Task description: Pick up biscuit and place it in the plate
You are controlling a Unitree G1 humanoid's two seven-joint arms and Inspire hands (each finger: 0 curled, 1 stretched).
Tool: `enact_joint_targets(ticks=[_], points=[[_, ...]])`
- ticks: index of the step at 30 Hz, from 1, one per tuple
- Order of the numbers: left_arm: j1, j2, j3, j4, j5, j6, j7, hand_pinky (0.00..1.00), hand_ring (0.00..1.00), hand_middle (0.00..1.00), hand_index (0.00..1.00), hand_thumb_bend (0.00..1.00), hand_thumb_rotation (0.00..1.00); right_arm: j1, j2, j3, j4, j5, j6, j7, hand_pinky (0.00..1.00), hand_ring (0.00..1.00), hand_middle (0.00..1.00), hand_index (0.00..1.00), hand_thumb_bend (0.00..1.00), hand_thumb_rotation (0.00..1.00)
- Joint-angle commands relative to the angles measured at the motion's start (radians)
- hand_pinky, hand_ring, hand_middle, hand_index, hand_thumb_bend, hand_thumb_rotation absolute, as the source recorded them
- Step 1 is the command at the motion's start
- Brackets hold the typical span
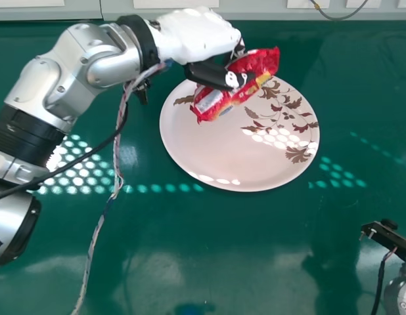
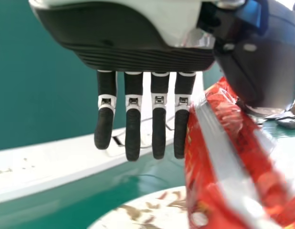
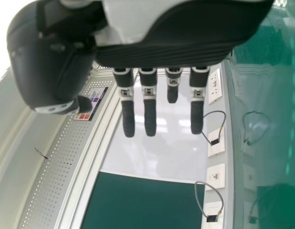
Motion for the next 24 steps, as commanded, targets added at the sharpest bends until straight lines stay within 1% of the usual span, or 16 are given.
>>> enact_joint_targets(ticks=[1, 3, 5, 9, 13, 14, 17, 20, 24], points=[[-0.010, -0.021, -0.022, 0.038, 0.008, -0.036, 0.032, 0.26, 0.40, 0.50, 0.53, 0.46, 0.00, 0.016, 0.008, 0.000, -0.018, -0.004, 0.001, -0.006, 0.63, 0.73, 0.76, 0.73, 0.52, 0.26], [-0.021, -0.037, -0.033, 0.077, 0.020, -0.058, 0.048, 0.27, 0.40, 0.51, 0.53, 0.46, 0.00, 0.016, 0.008, 0.000, -0.019, -0.004, 0.004, -0.007, 0.63, 0.72, 0.76, 0.73, 0.52, 0.25], [-0.032, -0.051, -0.046, 0.110, 0.034, -0.061, 0.052, 0.26, 0.41, 0.52, 0.52, 0.46, 0.00, 0.015, 0.008, 0.001, -0.019, -0.005, 0.004, -0.009, 0.63, 0.72, 0.76, 0.73, 0.52, 0.26], [-0.047, -0.076, -0.067, 0.173, 0.077, -0.082, 0.107, 0.27, 0.41, 0.53, 0.53, 0.46, 0.00, 0.012, 0.012, 0.002, -0.018, 0.007, 0.003, -0.008, 0.63, 0.72, 0.76, 0.73, 0.52, 0.24], [-0.058, -0.087, -0.080, 0.222, 0.097, -0.099, 0.143, 0.27, 0.41, 0.52, 0.56, 0.46, 0.00, 0.011, 0.007, 0.004, -0.016, -0.001, 0.001, -0.007, 0.64, 0.73, 0.76, 0.73, 0.51, 0.25], [-0.062, -0.087, -0.082, 0.234, 0.101, -0.106, 0.151, 0.27, 0.40, 0.51, 0.56, 0.46, 0.00, 0.011, 0.004, 0.003, -0.011, -0.003, -0.009, -0.004, 0.64, 0.73, 0.77, 0.73, 0.51, 0.25], [-0.072, -0.087, -0.091, 0.261, 0.115, -0.120, 0.171, 0.27, 0.40, 0.51, 0.57, 0.46, 0.00, 0.008, 0.008, 0.002, -0.013, 0.000, -0.003, -0.008, 0.63, 0.73, 0.76, 0.73, 0.51, 0.24], [-0.084, -0.090, -0.097, 0.279, 0.132, -0.115, 0.171, 0.27, 0.40, 0.51, 0.57, 0.46, 0.00, 0.009, 0.010, 0.004, -0.018, -0.007, 0.009, -0.012, 0.63, 0.73, 0.76, 0.73, 0.53, 0.26], [-0.091, -0.094, -0.092, 0.282, 0.125, -0.110, 0.160, 0.27, 0.40, 0.51, 0.57, 0.46, 0.00, 0.007, 0.008, 0.004, -0.011, -0.010, -0.003, -0.011, 0.64, 0.73, 0.77, 0.73, 0.52, 0.26]])
